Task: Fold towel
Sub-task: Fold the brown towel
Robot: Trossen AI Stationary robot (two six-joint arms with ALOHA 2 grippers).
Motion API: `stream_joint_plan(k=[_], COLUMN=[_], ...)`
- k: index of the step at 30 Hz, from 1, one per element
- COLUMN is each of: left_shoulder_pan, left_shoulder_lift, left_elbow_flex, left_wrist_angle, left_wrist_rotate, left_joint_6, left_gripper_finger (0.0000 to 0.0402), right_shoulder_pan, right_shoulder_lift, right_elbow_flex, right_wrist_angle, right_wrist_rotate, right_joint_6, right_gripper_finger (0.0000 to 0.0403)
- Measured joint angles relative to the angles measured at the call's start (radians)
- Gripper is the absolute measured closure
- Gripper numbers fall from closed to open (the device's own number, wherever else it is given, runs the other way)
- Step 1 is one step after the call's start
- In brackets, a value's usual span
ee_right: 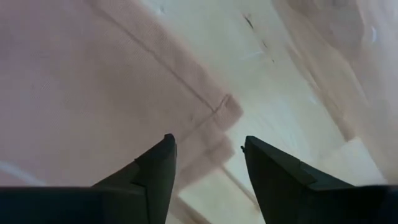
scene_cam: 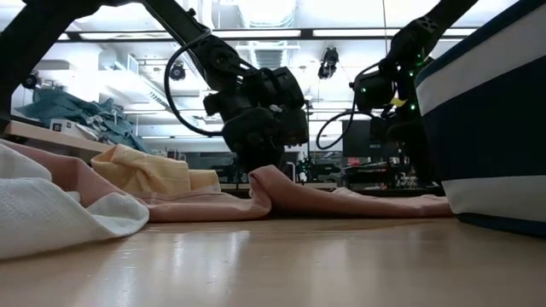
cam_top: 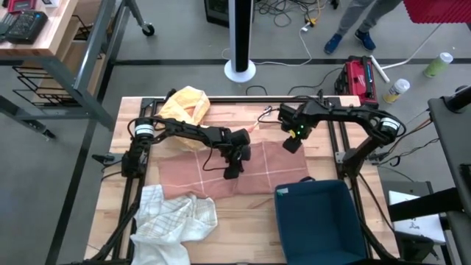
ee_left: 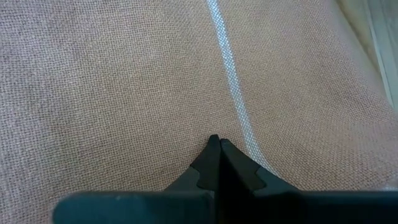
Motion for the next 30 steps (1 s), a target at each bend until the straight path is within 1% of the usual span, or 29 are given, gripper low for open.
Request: stream_joint_plan(k=[12,18,23,30], left_shoulder_pan=[0.000,0.000,0.000,0.002], left_shoulder_lift=[0.000,0.000,0.000,0.000], left_elbow_flex=[0.000,0.000,-0.001,-0.004], left_wrist_angle=[0.000,0.001,0.005,0.019], left_wrist_rotate=[-0.003,-0.004,-0.004,0.012], left_joint_6=[0.004,0.004,0.003,0.001], left_gripper_finger=[0.0401,0.0401,0.0401,0.0401], right_shoulder_pan=[0.016,0.021,0.020,0.020], right_shoulder_lift=[0.000,0.000,0.000,0.000], right_elbow_flex=[-0.111,-0.136,-0.131,-0.131], right_wrist_angle=[0.148,0.242,0.273,0.302], right_wrist_rotate=[0.005,0.002,0.004,0.005], right_joint_6=[0.110,0.106,0.101,0.078], right_gripper_finger=[0.0234,0.0252,0.0290,0.0371])
